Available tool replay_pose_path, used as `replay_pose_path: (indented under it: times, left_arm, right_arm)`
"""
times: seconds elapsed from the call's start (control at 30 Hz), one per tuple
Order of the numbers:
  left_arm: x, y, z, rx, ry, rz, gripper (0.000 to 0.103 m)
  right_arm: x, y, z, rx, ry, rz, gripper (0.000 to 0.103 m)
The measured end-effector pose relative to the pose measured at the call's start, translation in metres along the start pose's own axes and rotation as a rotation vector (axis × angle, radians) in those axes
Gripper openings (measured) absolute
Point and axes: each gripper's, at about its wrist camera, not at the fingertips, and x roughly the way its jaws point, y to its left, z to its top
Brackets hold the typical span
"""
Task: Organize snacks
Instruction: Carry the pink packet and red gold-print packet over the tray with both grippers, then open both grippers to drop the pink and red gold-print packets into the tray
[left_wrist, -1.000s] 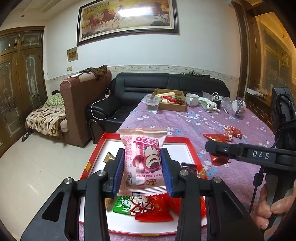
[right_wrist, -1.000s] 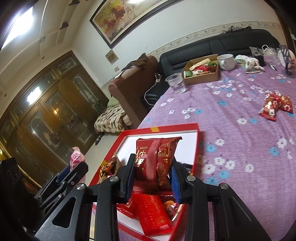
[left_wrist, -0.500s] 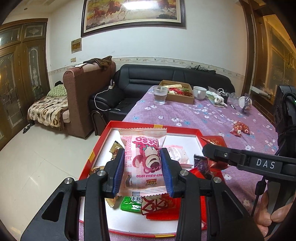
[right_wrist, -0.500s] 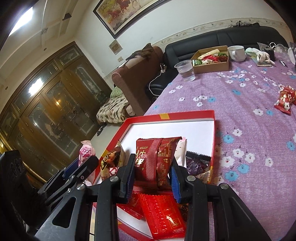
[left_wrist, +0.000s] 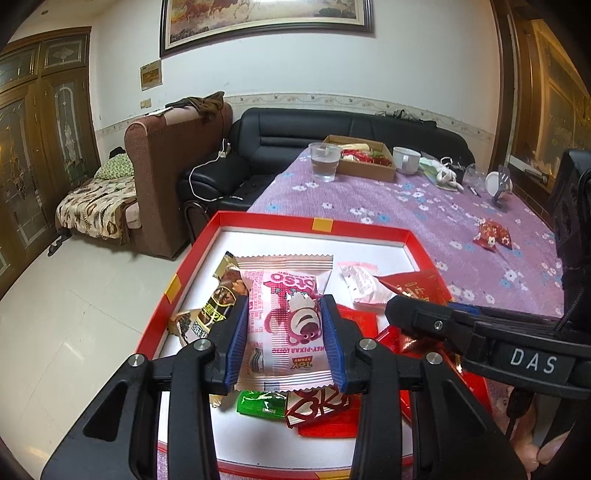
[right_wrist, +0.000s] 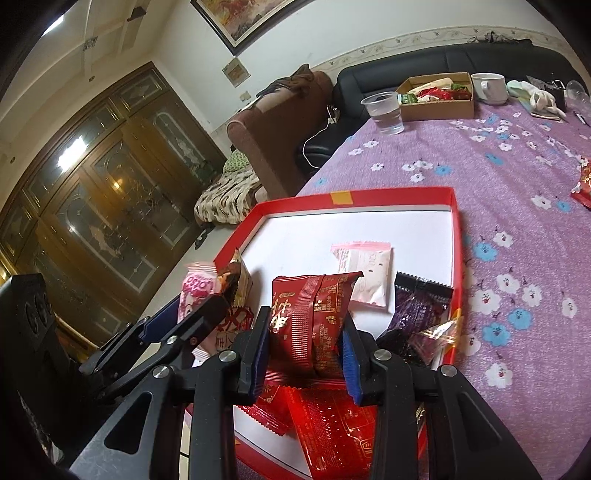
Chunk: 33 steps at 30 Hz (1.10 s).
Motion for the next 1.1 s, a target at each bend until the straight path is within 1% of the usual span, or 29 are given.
replay_pose_path:
  times: [0.13, 0.2, 0.23, 0.27, 0.3, 0.33, 0.37, 0.47, 0.5, 0.53, 0.6, 0.73, 0.97, 1.03, 1.1]
  left_arm:
    - [0.004, 0.0, -0.002, 0.001, 0.009, 0.005, 0.037]
    - [0.004, 0.001, -0.001, 0.001, 0.007, 0.019, 0.038]
    - [0.004, 0.0, -0.001, 0.004, 0.009, 0.033, 0.042]
    - [0.005, 0.0, -0.002, 0.007, 0.013, 0.041, 0.051]
    - [0.006, 0.0, -0.002, 0.007, 0.017, 0.049, 0.057]
    - [0.007, 0.001, -0.003, 0.005, 0.019, 0.058, 0.067]
    - [0.008, 0.001, -0.003, 0.004, 0.018, 0.064, 0.07]
    - [0.007, -0.001, -0.005, 0.021, 0.013, 0.081, 0.07]
    - [0.007, -0.003, -0.005, 0.028, 0.01, 0.085, 0.07]
    - [0.006, -0.005, -0.005, 0.036, 0.005, 0.088, 0.072]
    - [0.003, -0.01, -0.005, 0.055, -0.007, 0.095, 0.078]
    - [-0.001, -0.023, -0.004, 0.096, -0.022, 0.106, 0.078]
    - [-0.008, -0.048, -0.002, 0.159, -0.035, 0.111, 0.079]
    - [-0.009, -0.057, -0.001, 0.177, -0.036, 0.108, 0.079]
    - [-0.011, -0.068, 0.0, 0.199, -0.039, 0.105, 0.079]
  right_arm:
    - [0.003, 0.002, -0.001, -0.02, -0.001, -0.011, 0.036]
    - [0.004, 0.002, -0.001, -0.021, -0.003, -0.011, 0.036]
    - [0.003, 0.003, -0.001, -0.019, -0.005, -0.01, 0.036]
    - [0.003, 0.003, -0.001, -0.018, -0.007, -0.008, 0.036]
    - [0.002, 0.003, -0.002, -0.019, -0.011, -0.007, 0.037]
    - [0.0, 0.003, -0.002, -0.021, -0.015, -0.009, 0.04]
    - [-0.001, 0.003, -0.002, -0.021, -0.021, -0.012, 0.041]
    - [-0.01, -0.002, 0.0, -0.012, -0.051, -0.007, 0.043]
    - [-0.014, -0.004, 0.001, -0.008, -0.063, -0.006, 0.045]
    - [-0.019, -0.007, 0.002, -0.001, -0.077, -0.007, 0.049]
    - [-0.028, -0.014, 0.006, 0.014, -0.098, -0.013, 0.051]
    - [-0.048, -0.04, 0.013, 0.066, -0.143, -0.034, 0.054]
    - [-0.09, -0.098, 0.021, 0.168, -0.221, -0.092, 0.056]
    - [-0.104, -0.113, 0.022, 0.194, -0.247, -0.103, 0.06]
    - [-0.116, -0.128, 0.022, 0.214, -0.268, -0.122, 0.061]
